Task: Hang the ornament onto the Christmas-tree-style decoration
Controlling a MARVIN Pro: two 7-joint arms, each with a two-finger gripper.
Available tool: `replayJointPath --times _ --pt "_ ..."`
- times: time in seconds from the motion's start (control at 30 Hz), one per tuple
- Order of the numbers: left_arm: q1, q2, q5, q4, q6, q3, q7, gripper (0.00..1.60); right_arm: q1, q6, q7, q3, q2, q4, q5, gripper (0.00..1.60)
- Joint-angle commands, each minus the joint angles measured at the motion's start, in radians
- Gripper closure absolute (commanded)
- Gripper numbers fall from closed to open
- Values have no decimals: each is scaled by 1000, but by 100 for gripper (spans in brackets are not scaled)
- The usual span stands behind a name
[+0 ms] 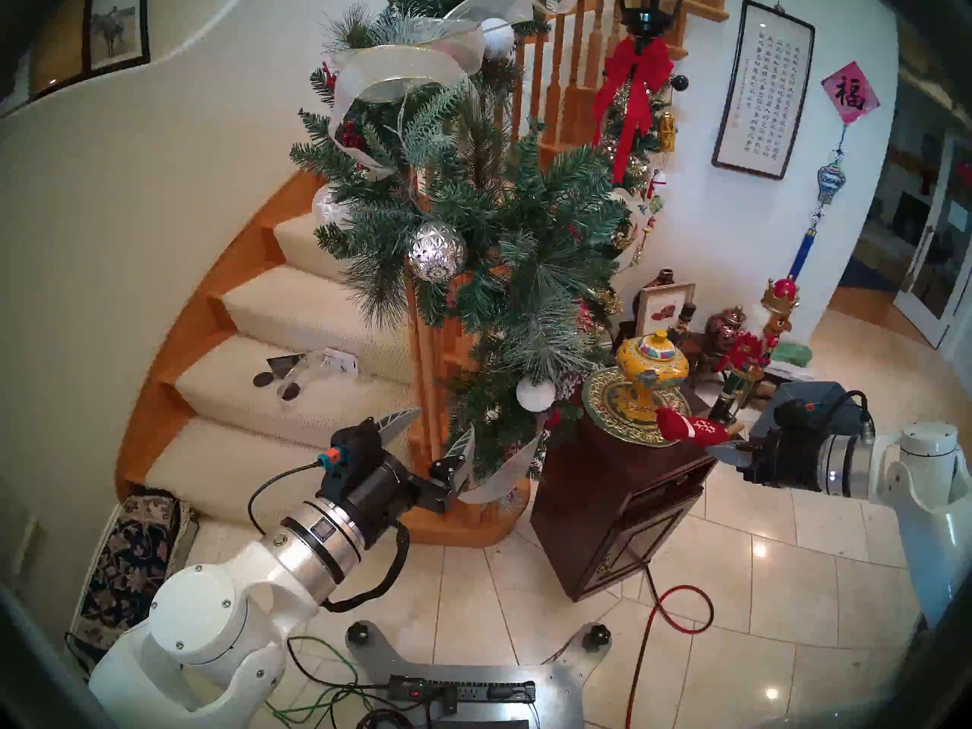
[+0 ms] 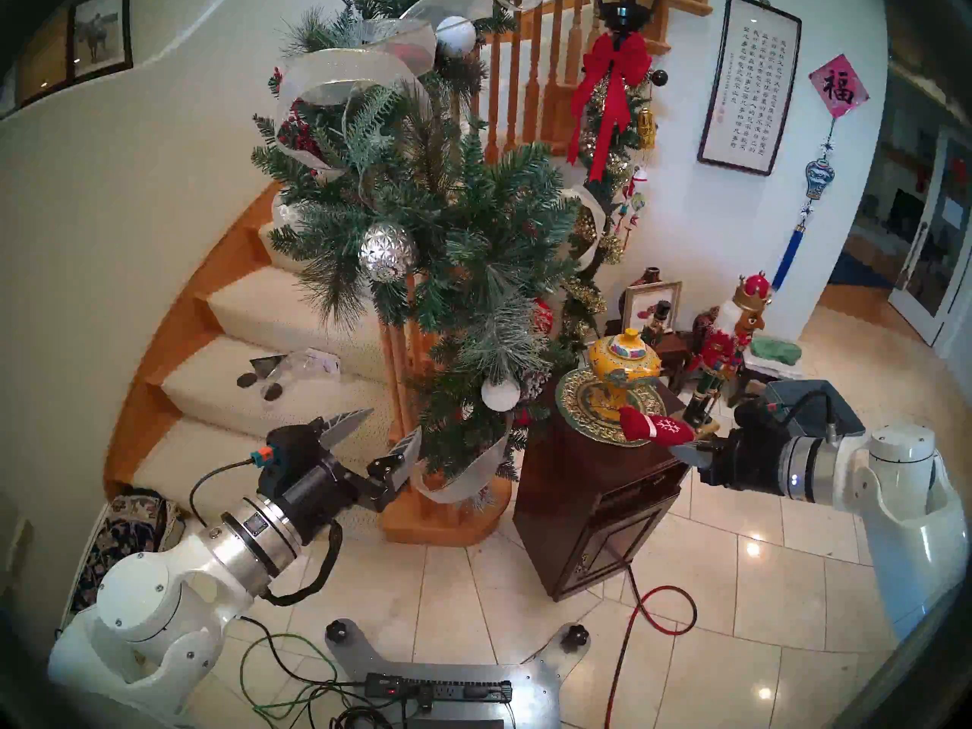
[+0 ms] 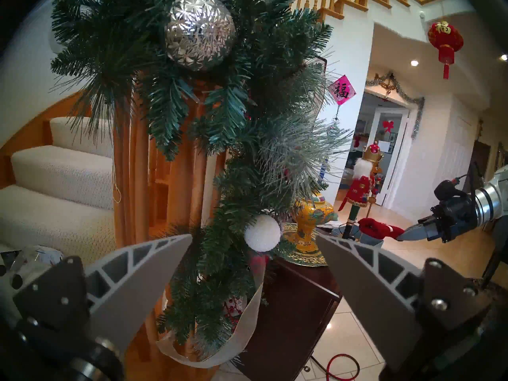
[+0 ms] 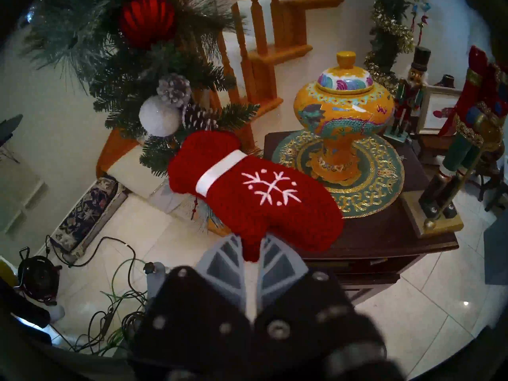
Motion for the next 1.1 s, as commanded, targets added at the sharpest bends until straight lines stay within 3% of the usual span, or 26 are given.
replayJointPath --times 0.0,0.27,0.5,0.9,1.07 --pt "-4 -4 -40 -8 13 -4 -13 0 0 -4 3 14 -7 -19 5 160" --pt "-6 15 -119 -15 27 -4 -83 0 -15 8 3 38 -15 -55 2 160" --pt "-39 12 -206 -2 87 26 -122 0 -29 16 6 73 -40 -89 11 160" --pt "-94 14 -185 29 63 121 -180 0 -21 32 33 112 -92 -125 61 160" --pt "-113 -18 -256 40 87 133 -186 0 -13 38 45 120 -108 -135 83 160"
